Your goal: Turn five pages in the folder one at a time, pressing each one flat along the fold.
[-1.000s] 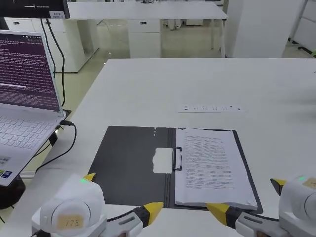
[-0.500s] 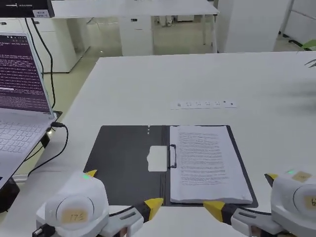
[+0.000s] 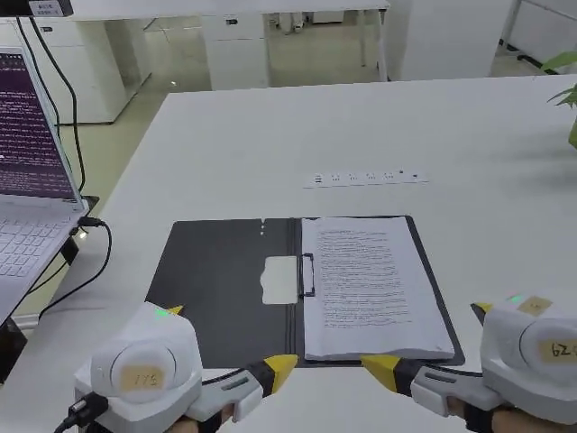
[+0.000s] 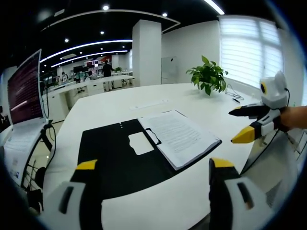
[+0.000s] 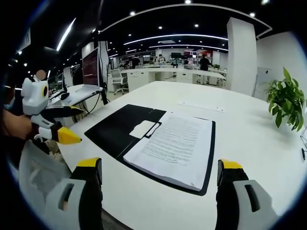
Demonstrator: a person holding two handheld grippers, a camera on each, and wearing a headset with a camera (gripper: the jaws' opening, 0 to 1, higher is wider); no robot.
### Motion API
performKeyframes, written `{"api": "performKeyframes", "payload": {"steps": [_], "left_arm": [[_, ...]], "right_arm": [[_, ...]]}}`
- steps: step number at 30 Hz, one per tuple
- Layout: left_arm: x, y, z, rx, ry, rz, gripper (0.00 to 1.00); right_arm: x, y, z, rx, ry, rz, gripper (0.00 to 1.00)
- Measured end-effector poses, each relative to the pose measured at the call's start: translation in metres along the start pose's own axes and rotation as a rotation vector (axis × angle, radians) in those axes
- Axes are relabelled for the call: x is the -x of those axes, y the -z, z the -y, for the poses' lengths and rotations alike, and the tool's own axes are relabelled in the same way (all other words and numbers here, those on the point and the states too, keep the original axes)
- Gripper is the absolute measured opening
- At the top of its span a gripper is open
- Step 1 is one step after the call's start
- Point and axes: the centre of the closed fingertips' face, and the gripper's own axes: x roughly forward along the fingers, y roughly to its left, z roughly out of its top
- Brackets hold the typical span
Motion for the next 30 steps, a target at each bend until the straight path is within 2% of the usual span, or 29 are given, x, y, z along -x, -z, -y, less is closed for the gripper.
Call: {"api": "performKeyframes", "payload": {"steps": [12, 14, 21, 24, 30], "left_arm": [[-0.029, 0.001, 0.010, -0.050, 0.065, -0.029, 0.93], [-0.035, 0.001, 0.015, -0.066, 0.089, -0.035, 0.92], [-0.061, 0.000, 0.035, -0.109, 0.158, -0.046, 0.90], [-0.076, -0.001, 0.047, -0.125, 0.191, -0.055, 0.90], [-0.095, -0.004, 0.069, -0.143, 0.244, -0.056, 0.89]], "right_arm": [[0.005, 0.000, 0.007, -0.030, 0.031, 0.006, 1.00], [0.006, 0.000, 0.008, -0.036, 0.038, 0.007, 1.00], [0.013, -0.002, 0.015, -0.070, 0.069, 0.023, 0.99], [0.017, -0.003, 0.020, -0.088, 0.087, 0.034, 0.99], [0.018, -0.003, 0.025, -0.106, 0.114, 0.038, 0.99]]}}
